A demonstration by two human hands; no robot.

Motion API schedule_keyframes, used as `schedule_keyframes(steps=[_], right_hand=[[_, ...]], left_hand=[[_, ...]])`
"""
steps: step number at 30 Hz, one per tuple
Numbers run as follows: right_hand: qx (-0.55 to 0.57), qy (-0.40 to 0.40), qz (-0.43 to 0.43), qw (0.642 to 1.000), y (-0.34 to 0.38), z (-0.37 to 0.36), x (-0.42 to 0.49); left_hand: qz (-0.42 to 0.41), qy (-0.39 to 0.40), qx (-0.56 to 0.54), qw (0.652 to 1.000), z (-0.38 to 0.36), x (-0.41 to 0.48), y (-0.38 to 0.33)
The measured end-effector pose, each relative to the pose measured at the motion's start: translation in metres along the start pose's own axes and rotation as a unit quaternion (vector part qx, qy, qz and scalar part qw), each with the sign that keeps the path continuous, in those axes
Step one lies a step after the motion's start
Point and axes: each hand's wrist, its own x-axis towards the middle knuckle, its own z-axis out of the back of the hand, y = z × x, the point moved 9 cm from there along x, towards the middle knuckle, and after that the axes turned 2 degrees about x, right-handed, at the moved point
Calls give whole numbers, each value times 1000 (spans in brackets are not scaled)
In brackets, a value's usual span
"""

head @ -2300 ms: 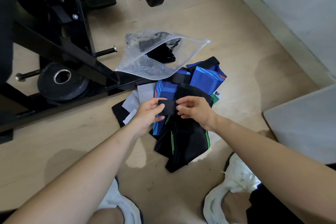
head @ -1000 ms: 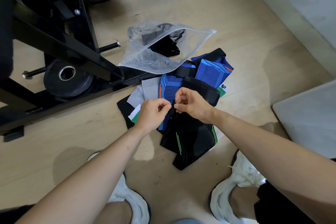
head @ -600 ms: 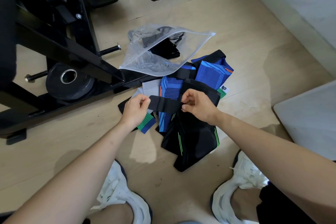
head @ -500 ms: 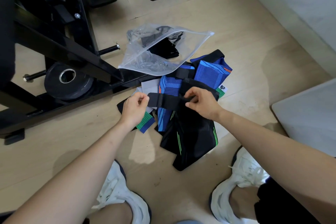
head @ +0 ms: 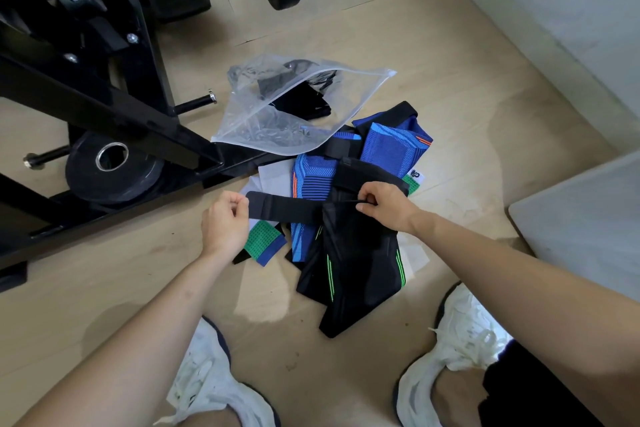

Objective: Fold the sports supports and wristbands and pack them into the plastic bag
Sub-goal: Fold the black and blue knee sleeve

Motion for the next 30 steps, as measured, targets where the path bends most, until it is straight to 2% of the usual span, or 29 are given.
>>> schedule_keyframes(steps=[2,4,8,14,18,21,24,27,30], right_hand=[[14,-39,-26,999,-11,11,1],[-18,-57,-29,998,-16,17,3],[-116,-22,-7,993,-6,7,2],[-184,24,-15,983,-8,-5,1],[-52,58,-12,997,-8,4,0],[31,4,-23,999,-6,35,7],[17,-57,-39,997,-7,55,17],[39,-65,-33,997,-11,57,22],[75,-150,-40,985,-17,77,13]], left_hand=[[8,4,1,1000,-2,0,7],[12,11,-12,1000,-5,1,9],[-4,35,-61,998,-12,1,-1],[-10,30,-115,993,-9,-2,-14],[-15,-7,-160,987,-1,-4,-26],[-27,-25,-190,981,3,-2,-41],[-53,-8,-194,979,-6,-3,-58],[-64,26,-205,976,-23,-9,-66],[-60,45,-213,974,-37,-14,-73]])
